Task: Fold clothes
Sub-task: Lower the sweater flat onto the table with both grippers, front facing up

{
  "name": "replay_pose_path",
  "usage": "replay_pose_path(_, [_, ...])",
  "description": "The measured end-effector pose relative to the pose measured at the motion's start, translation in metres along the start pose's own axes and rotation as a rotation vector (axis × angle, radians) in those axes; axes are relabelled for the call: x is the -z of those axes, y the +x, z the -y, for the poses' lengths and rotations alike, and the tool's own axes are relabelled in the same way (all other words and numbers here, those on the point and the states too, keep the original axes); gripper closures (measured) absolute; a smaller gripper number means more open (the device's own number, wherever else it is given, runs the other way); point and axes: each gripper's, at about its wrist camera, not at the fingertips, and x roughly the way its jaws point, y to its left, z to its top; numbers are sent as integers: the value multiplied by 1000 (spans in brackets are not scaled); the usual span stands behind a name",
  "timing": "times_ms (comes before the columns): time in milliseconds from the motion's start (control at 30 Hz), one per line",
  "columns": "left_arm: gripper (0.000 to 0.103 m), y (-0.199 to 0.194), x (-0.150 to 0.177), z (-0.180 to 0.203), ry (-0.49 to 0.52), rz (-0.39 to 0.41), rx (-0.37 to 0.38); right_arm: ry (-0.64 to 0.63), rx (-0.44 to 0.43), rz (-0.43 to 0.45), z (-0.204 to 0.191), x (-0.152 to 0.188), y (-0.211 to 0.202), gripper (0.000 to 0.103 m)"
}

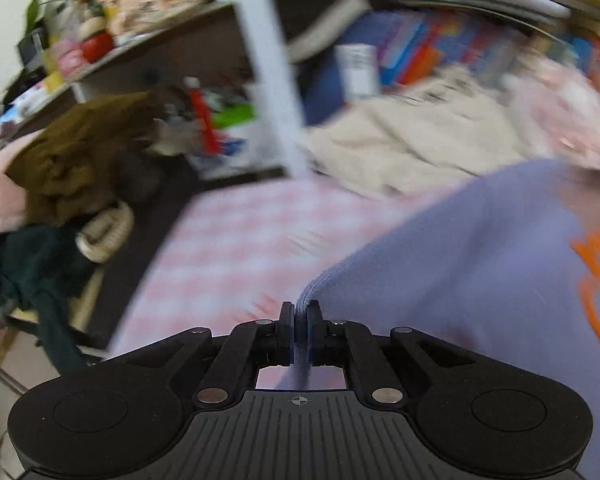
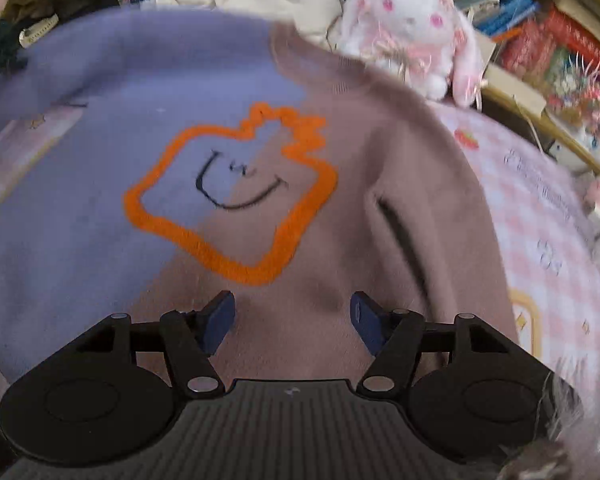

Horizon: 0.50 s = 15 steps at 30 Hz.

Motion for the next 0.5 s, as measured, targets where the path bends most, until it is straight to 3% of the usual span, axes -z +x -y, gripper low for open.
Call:
replay_pose_path(133, [97, 38, -24, -18, 14, -28, -19, -3, -22, -3, -7, -1, 3, 40])
replay_pose_path(200, [91, 60, -28, -26, -9, -72, -44, 2, -55, -4, -10, -5, 6, 40])
replay_pose_path(300, [78, 88, -27, -32, -32, -183, -182, 37, -95, -9, -13, -14, 14, 36])
replay_pose_path(367, [74, 86, -21, -26, -17, -200, -249, 44, -110, -11, -17, -19, 17, 34])
replay_pose_path(433, [74, 65, -12, -11, -10, -149, -171, 46, -122, -13, -17, -22, 17, 34])
replay_pose_path(500, [66, 38, 1, 10, -15, -104, -27, 81, -141, -14, -9, -22, 16, 36])
